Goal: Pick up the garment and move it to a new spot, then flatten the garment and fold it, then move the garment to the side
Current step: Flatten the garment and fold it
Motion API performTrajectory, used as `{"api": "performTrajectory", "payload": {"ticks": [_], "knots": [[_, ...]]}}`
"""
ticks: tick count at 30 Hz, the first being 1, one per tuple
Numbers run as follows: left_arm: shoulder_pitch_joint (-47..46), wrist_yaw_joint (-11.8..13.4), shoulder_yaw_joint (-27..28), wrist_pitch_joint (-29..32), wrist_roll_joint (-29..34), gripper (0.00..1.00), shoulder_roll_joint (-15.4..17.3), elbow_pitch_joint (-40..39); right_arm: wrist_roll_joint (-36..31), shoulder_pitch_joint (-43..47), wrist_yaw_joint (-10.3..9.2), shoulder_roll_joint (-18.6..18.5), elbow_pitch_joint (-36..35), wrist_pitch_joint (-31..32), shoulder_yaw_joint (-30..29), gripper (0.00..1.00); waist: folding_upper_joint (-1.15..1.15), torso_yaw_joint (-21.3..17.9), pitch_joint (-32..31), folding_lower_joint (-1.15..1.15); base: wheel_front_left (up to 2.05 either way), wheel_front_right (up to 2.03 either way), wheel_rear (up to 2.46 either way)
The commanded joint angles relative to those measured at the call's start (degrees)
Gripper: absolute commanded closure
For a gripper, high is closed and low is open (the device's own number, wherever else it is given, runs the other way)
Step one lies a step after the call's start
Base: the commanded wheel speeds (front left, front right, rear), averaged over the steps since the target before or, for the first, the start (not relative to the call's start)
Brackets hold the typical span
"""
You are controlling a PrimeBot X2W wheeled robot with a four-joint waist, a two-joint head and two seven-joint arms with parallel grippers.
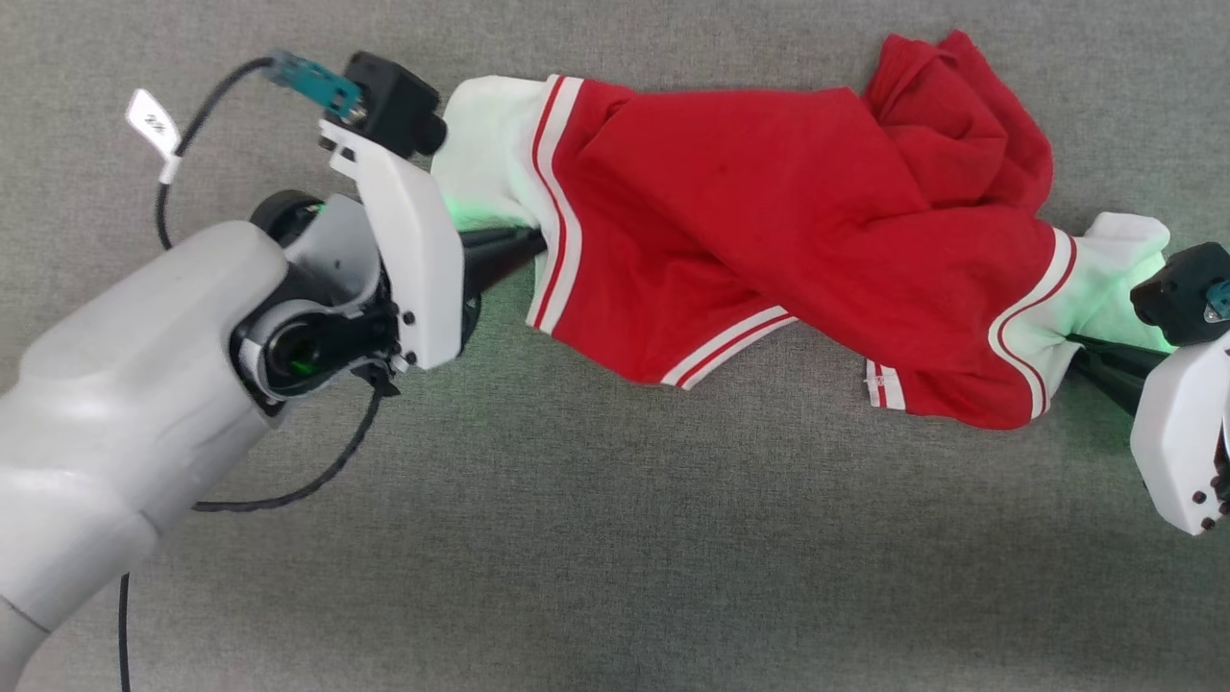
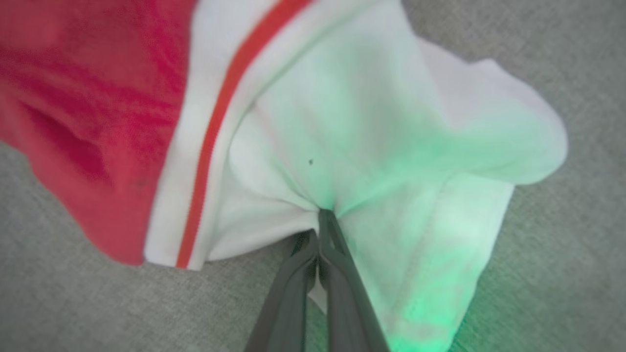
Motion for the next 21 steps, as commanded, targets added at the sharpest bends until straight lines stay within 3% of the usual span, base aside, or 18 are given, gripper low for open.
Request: {"api": "performTrajectory", "payload": {"ticks": [1, 9, 15, 21], "knots": [[-0.68, 0.13, 0.60, -1.33, -0.43, 1.00, 0.56, -0.31, -1.37, 2.05, -1.83, 0.27, 4.71, 1.31, 1.16, 1.00, 0.00, 0.07, -0.59, 0.00, 0.00, 0.00, 0.00], [1.21, 0.13, 1.92, -6.18, -2.30, 1.00, 3.93, -3.01, -0.67, 3.25, -1.56, 0.75, 4.37, -0.85, -0.64, 1.00, 0.00, 0.18, -3.30, 0.00, 0.00, 0.00, 0.00], [5.15, 0.13, 1.73, -11.16, -2.03, 1.00, 6.66, -7.29, -1.17, 5.45, -1.13, 1.39, 0.86, -6.39, -7.47, 1.00, 0.00, -0.16, -4.78, 0.00, 0.00, 0.00, 0.00], [6.25, 0.13, 3.25, -16.07, -2.66, 1.00, 6.73, -7.34, -0.03, 8.15, -1.03, 2.41, -5.03, -7.71, -16.27, 1.00, 0.00, -0.64, -3.25, 0.00, 0.00, 0.00, 0.00]]}}
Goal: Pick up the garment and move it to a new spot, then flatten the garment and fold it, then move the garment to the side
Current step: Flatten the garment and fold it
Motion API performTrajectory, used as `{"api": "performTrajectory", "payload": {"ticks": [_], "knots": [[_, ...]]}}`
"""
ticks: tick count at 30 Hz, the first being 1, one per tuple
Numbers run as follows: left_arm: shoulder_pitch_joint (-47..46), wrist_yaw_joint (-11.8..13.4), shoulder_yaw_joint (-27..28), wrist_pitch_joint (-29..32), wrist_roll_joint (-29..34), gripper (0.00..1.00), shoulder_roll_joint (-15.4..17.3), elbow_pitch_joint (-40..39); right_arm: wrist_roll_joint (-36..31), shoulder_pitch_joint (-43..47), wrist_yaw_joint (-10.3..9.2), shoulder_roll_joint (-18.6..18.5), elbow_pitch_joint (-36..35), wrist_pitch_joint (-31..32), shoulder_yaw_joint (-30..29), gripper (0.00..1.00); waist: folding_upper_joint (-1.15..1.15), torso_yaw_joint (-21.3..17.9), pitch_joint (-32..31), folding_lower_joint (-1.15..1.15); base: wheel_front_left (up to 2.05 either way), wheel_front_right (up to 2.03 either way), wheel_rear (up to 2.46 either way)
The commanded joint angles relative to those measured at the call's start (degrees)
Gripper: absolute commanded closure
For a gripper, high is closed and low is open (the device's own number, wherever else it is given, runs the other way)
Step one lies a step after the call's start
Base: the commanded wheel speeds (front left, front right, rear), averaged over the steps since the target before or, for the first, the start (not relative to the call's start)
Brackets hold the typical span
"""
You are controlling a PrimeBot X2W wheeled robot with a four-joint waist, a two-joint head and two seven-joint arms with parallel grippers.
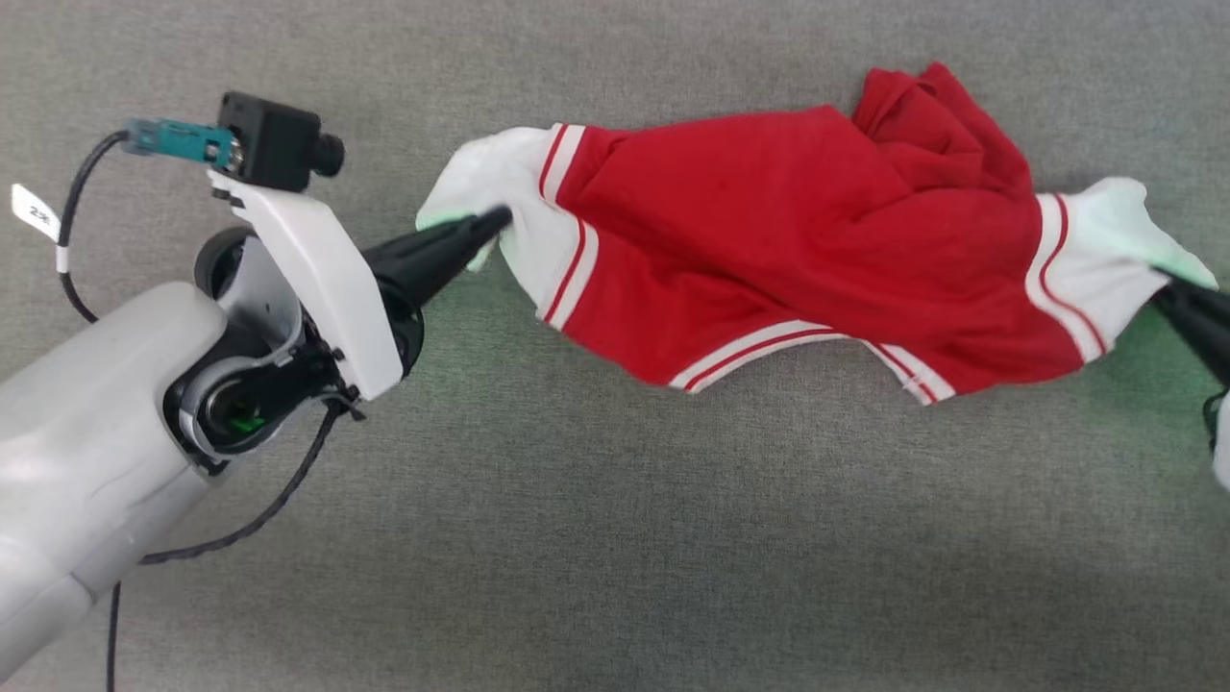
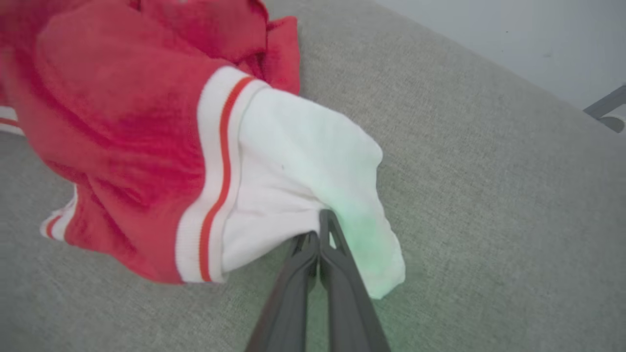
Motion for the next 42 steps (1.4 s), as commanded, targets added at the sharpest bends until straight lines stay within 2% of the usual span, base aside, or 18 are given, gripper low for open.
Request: {"api": "performTrajectory", "payload": {"ticks": [1, 8, 14, 16, 19, 21, 22, 27, 30, 33, 37, 41, 42], "knots": [[0.01, 0.13, 0.44, -0.68, 0.34, 1.00, -0.31, 0.00, 0.31, 0.46, -0.04, 0.38, -0.72, -0.07, -0.76, 1.00, 0.00, -0.15, 0.55, 0.00, 0.00, 0.00, 0.00], [-4.92, 0.13, 4.40, -3.95, -1.15, 1.00, -2.56, 2.06, 1.43, -4.02, -0.04, 1.67, -6.57, 2.57, -5.97, 1.00, 0.00, -0.68, 3.07, 0.00, 0.00, 0.00, 0.00], [-13.71, 0.13, 8.01, -4.87, -0.44, 1.00, -6.26, 11.09, 1.93, -17.73, -0.04, 6.06, -3.83, 3.13, -6.53, 1.00, 0.00, -1.84, 5.30, 0.00, 0.00, 0.00, 0.00], [-18.14, 0.13, 9.51, -6.30, 0.93, 1.00, -7.55, 16.17, 2.45, -24.89, -0.04, 9.43, -0.58, 2.78, -6.82, 1.00, 0.00, -2.64, 6.27, 0.00, 0.00, 0.00, 0.00], [-25.42, 0.13, 12.03, -8.33, 1.97, 1.00, -9.74, 23.72, 3.32, -37.51, -0.03, 16.80, 7.47, 1.52, -8.66, 1.00, 0.00, -4.21, 7.72, 0.00, 0.00, 0.00, 0.00], [-30.80, 0.17, 13.78, -10.08, 2.37, 1.00, -11.32, 29.24, 1.11, -45.72, -0.03, 20.32, 13.58, 0.07, -9.72, 1.00, 0.00, -4.82, 8.52, 0.00, 0.00, 0.00, 0.00], [-40.95, 0.20, 16.75, -15.33, 4.01, 1.00, -14.70, 38.49, -4.96, -60.14, -0.03, 25.16, 23.91, -6.17, -11.06, 1.00, 0.00, -5.28, 9.06, 0.00, 0.00, 0.00, 0.00], [-46.91, 0.13, 20.57, -19.11, 2.92, 1.00, -17.93, 42.03, -10.25, -70.82, -0.03, 27.41, 33.86, -14.28, -12.32, 1.00, 0.00, -4.61, 8.15, 0.00, 0.00, 0.00, 0.00], [-43.65, 0.12, 21.55, -18.81, 0.99, 1.00, -18.27, 39.57, -10.30, -72.12, -0.03, 26.76, 37.59, -16.21, -10.82, 1.00, 0.00, -3.89, 7.00, 0.00, 0.00, 0.00, 0.00], [-37.56, 0.11, 19.55, -15.75, -0.05, 1.00, -17.26, 33.32, -8.88, -68.09, -0.03, 25.08, 38.90, -17.01, -7.54, 1.00, 0.00, -3.43, 5.95, 0.00, 0.00, 0.00, 0.00], [-24.61, 0.10, 19.02, -15.20, -3.41, 1.00, -14.39, 23.92, -4.83, -58.46, -0.03, 21.64, 36.81, -16.51, -3.71, 1.00, 0.00, -2.61, 4.53, 0.00, 0.00, 0.00, 0.00], [-9.78, 0.10, 17.96, -16.42, -6.04, 1.00, -11.96, 16.08, 0.59, -44.54, -0.03, 18.15, 32.06, -15.31, -1.76, 1.00, 0.00, -2.21, 3.02, 0.00, 0.00, 0.00, 0.00], [-9.78, 0.10, 17.96, -16.42, -6.04, 1.00, -11.96, 16.08, 0.59, -44.54, -0.03, 18.15, 32.06, -15.31, -1.76, 1.00, 0.00, -2.21, 3.02, 0.00, 0.00, 0.00, 0.00]]}}
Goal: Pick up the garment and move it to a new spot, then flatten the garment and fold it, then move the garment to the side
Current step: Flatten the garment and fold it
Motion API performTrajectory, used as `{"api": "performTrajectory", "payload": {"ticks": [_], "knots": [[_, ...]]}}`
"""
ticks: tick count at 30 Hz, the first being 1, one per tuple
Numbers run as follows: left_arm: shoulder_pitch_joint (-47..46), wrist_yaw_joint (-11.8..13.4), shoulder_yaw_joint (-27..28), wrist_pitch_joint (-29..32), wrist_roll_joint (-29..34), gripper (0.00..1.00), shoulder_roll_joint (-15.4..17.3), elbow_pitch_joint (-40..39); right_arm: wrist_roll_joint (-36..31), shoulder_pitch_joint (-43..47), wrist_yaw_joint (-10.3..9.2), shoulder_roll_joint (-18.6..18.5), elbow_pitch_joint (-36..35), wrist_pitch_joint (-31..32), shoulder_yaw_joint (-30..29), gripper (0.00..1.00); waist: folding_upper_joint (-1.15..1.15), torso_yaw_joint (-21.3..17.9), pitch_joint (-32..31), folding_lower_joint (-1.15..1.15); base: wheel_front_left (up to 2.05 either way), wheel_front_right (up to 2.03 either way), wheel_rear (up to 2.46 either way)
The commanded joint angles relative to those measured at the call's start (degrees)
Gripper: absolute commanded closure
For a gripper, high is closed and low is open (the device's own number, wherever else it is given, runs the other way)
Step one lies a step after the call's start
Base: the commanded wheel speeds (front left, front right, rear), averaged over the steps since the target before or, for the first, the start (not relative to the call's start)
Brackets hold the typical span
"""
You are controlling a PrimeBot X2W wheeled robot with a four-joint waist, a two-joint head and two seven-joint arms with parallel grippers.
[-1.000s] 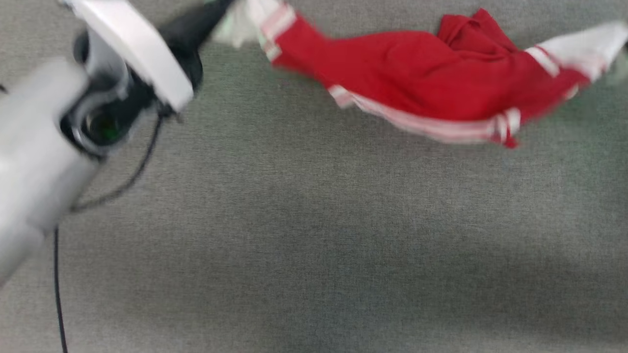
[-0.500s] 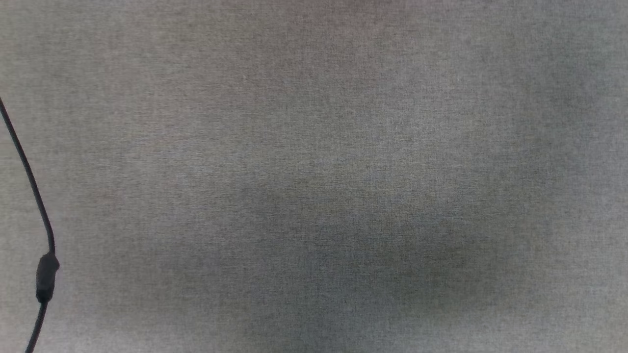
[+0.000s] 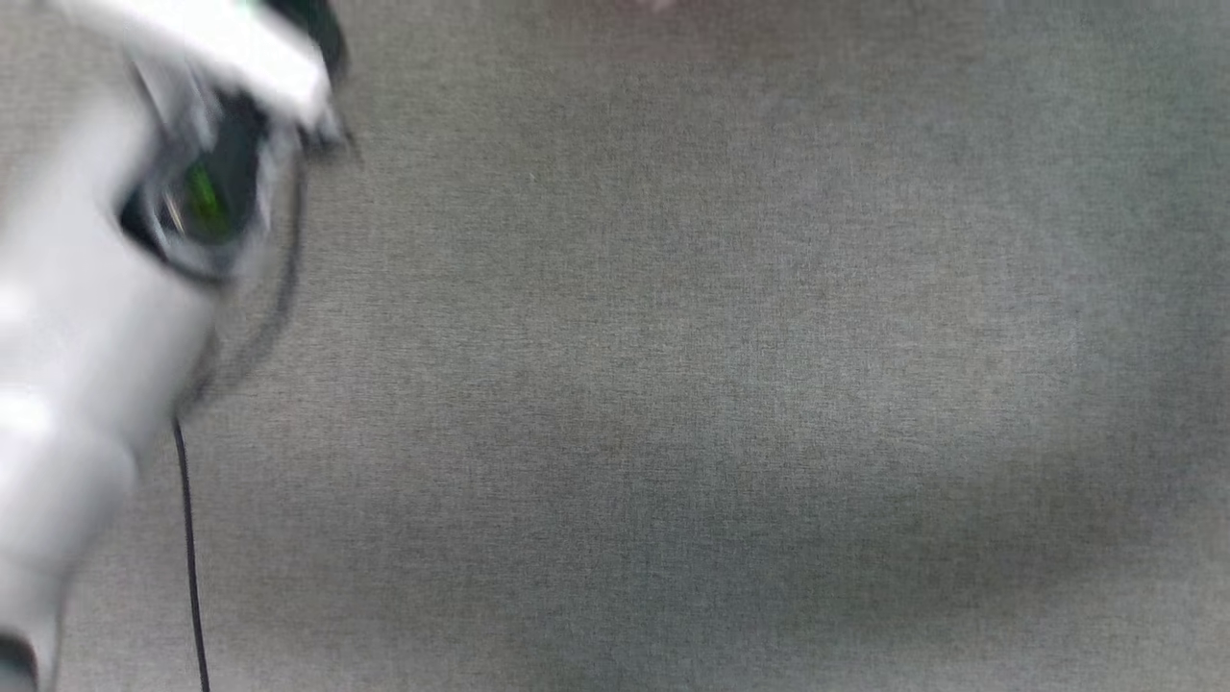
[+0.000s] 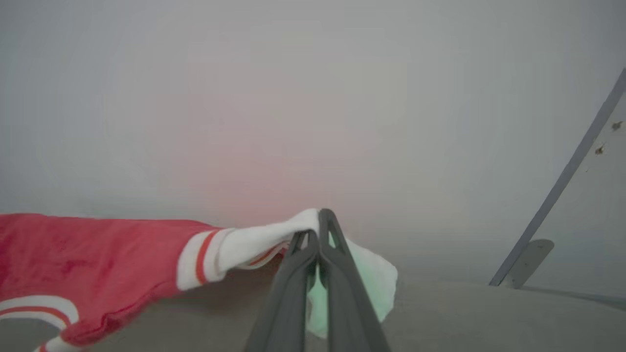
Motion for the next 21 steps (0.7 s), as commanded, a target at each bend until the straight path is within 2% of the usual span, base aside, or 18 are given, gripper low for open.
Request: {"api": "performTrajectory", "payload": {"ticks": [1, 8, 12, 13, 21], "knots": [[3.39, 0.04, 0.63, -0.73, -1.88, 1.00, 0.10, -1.90, 1.32, 3.90, -0.01, -1.26, -1.61, 0.32, -0.22, 1.00, 0.00, 0.30, -0.75, 0.00, 0.00, 0.00, 0.00], [23.95, 0.04, 1.17, -2.21, -4.15, 1.00, 2.67, -12.26, 6.59, 27.79, -0.01, -6.07, -14.11, 2.44, -3.43, 1.00, 0.00, 0.85, -3.98, 0.00, 0.00, 0.00, 0.00], [31.93, 0.04, 0.34, -2.72, -1.75, 1.00, 4.96, -16.45, 7.14, 39.67, -0.01, -7.35, -21.57, 5.23, -6.39, 1.00, 0.00, 1.17, -5.55, 0.00, 0.00, 0.00, 0.00], [34.89, 0.04, -0.77, -2.74, 0.17, 1.00, 6.36, -18.26, 7.22, 45.42, -0.02, -7.89, -25.24, 7.49, -8.02, 1.00, 0.00, 1.48, -6.22, 0.00, 0.00, 0.00, 0.00], [44.73, 0.04, -4.01, -2.87, 4.04, 1.00, 12.93, -26.30, 6.83, 63.71, -0.01, -5.72, -38.95, 15.80, -16.74, 1.00, 0.00, 2.00, -6.89, 0.00, 0.00, 0.00, 0.00]]}}
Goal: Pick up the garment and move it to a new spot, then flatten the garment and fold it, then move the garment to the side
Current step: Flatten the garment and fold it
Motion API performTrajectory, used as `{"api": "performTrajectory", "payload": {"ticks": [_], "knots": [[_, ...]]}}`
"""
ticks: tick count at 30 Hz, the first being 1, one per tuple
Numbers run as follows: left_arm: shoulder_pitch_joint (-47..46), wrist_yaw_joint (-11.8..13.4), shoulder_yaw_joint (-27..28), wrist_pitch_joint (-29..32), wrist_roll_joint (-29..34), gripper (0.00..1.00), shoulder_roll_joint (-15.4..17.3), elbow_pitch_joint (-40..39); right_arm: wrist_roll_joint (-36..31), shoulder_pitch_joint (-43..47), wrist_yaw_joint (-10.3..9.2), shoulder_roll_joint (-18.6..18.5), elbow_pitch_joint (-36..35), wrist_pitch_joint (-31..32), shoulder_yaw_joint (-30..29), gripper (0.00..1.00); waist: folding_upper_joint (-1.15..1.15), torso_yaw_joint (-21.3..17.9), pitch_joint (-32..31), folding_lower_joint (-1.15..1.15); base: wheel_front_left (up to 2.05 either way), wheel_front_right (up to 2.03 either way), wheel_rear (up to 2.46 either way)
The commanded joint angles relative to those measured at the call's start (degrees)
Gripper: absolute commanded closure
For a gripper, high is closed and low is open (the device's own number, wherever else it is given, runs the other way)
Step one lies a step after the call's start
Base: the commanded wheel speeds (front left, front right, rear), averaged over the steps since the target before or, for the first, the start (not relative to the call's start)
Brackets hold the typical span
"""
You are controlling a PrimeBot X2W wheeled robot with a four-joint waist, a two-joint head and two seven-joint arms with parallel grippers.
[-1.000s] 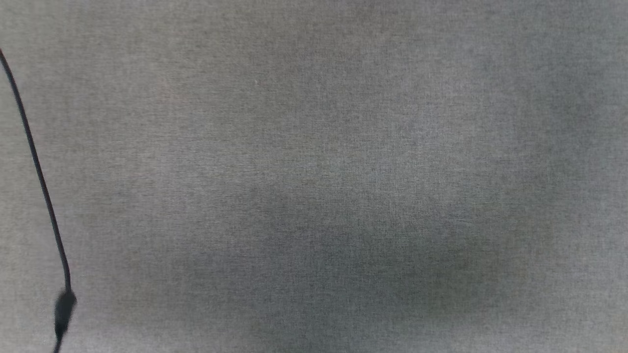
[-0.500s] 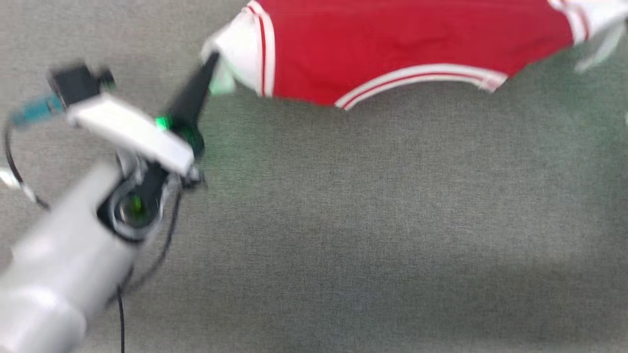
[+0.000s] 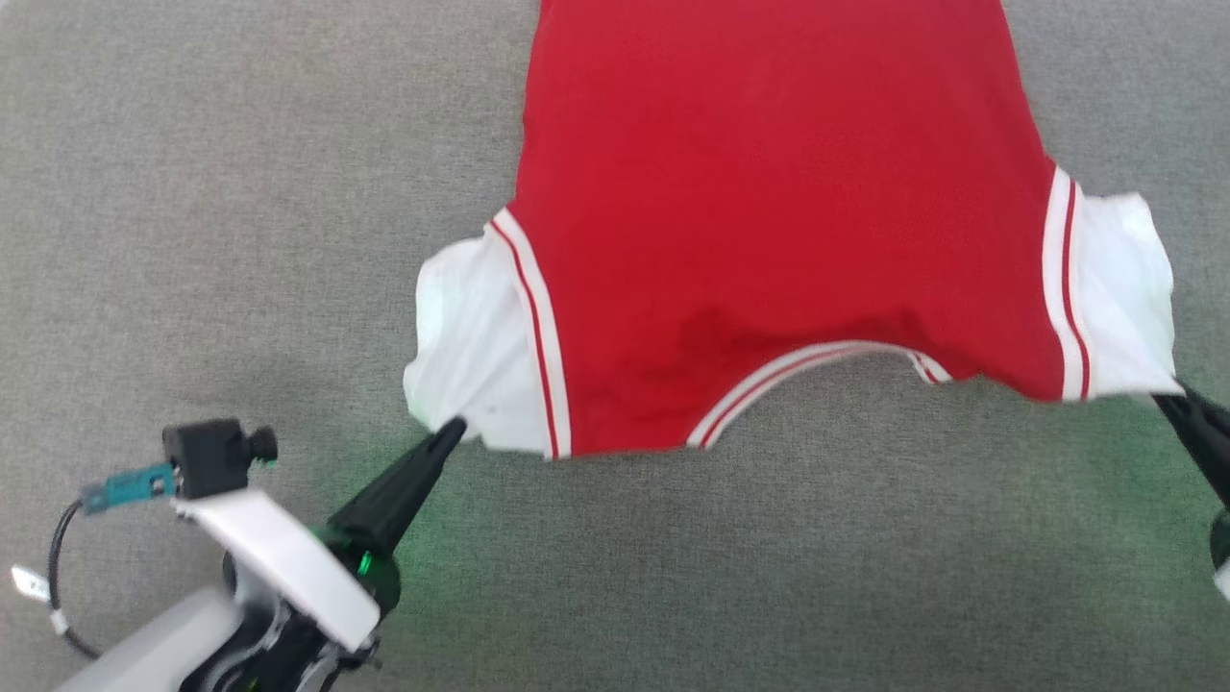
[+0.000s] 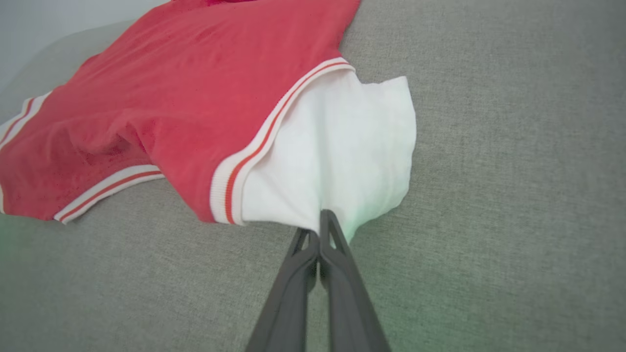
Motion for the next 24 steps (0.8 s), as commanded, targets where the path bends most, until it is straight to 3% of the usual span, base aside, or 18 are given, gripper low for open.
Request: {"api": "performTrajectory", "payload": {"ticks": [1, 11, 15, 17, 24], "knots": [[1.94, 0.05, 0.23, -0.56, 0.53, 1.00, 1.27, -1.34, -0.25, 2.42, -0.01, 0.90, -2.00, 1.14, -1.73, 1.00, 0.00, 0.10, 0.02, 0.00, 0.00, 0.00, 0.00], [14.85, 0.05, 7.59, -1.89, 1.20, 1.00, 7.60, -14.54, -1.27, 18.25, -0.02, 6.85, -16.75, 8.98, -15.10, 1.00, 0.00, 0.80, 0.18, 0.00, 0.00, 0.00, 0.00], [17.80, 0.05, 9.44, -1.93, 2.90, 1.00, 6.95, -15.57, -0.56, 20.25, -0.01, 8.23, -18.75, 10.70, -16.13, 1.00, 0.00, 0.85, 0.30, 0.00, 0.00, 0.00, 0.00], [17.38, 0.05, 9.07, -1.93, 3.12, 1.00, 3.47, -14.21, -0.37, 18.69, -0.01, 8.51, -16.75, 12.26, -14.11, 1.00, 0.00, 0.62, 0.37, 0.00, 0.00, 0.00, 0.00], [13.80, 0.04, 6.81, -0.31, 3.47, 1.00, -1.47, -7.76, -2.92, 13.90, -0.01, 5.76, -8.87, 12.68, -7.78, 1.00, 0.00, 0.38, 1.00, 0.00, 0.00, 0.00, 0.00]]}}
